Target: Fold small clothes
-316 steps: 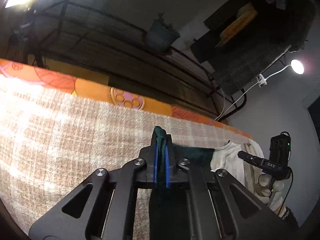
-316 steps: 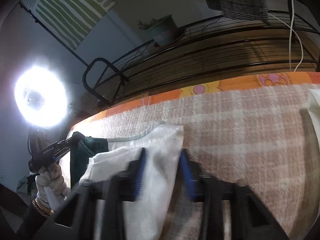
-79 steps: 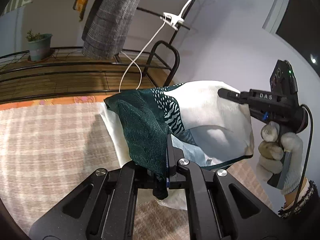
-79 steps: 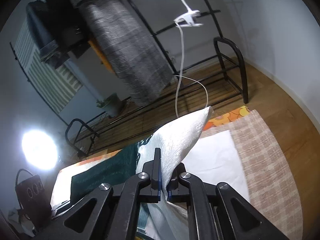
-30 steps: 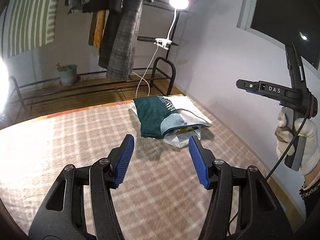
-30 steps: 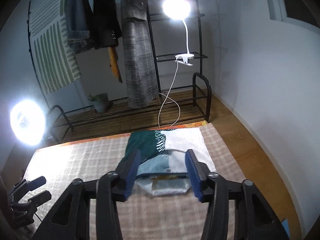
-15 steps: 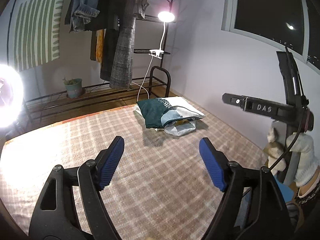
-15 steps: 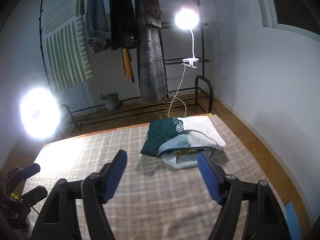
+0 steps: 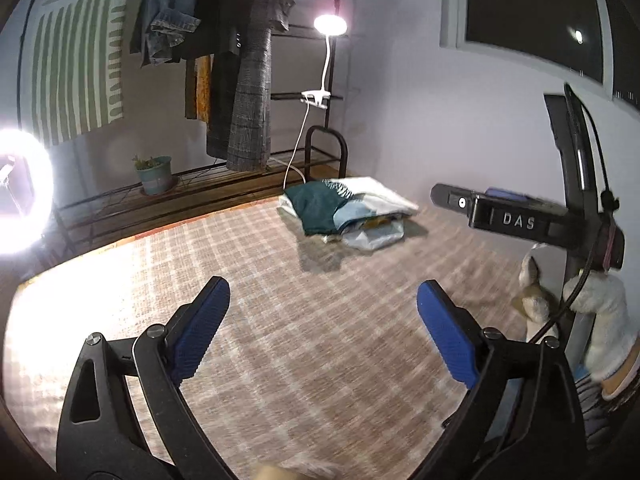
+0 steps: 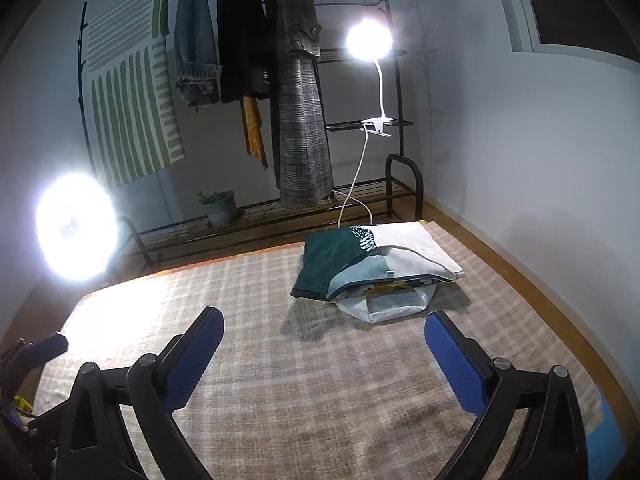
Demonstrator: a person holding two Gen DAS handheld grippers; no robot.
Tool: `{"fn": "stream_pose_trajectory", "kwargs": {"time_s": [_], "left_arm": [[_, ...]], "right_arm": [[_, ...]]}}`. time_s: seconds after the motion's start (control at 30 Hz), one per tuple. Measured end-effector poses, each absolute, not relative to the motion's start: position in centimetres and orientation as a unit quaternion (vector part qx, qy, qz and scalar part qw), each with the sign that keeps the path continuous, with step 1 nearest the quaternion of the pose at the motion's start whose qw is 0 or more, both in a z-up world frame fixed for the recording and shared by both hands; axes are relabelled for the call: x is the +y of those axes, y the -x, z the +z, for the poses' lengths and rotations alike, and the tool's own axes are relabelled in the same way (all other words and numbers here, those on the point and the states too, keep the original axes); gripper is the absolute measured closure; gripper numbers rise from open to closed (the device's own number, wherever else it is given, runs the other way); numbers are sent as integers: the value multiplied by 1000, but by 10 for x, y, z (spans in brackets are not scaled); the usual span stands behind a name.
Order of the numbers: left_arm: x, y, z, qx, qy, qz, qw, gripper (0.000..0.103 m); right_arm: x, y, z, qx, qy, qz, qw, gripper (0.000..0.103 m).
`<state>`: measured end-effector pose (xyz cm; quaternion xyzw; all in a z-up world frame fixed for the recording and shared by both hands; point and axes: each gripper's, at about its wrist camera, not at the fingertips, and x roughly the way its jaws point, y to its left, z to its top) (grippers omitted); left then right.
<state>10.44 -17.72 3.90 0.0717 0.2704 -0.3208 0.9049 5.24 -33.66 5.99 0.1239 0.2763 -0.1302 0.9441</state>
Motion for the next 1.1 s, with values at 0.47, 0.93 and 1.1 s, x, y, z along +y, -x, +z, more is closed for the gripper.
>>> {"fn": "stream_pose_trajectory", "kwargs": {"time_s": [0.47, 0.93, 1.1], "left_arm": [[-181, -108, 20, 290, -98, -284, 909, 0], [-183, -106, 14, 302, -98, -290, 903, 0], [-181, -106, 14, 303, -98, -291, 902, 0]], "right_arm": [[-344, -66, 39, 288, -144, -144, 936, 0], [-346, -68, 33, 297, -148, -152, 931, 0], [-344, -68, 32, 296, -144, -153, 932, 0]]}}
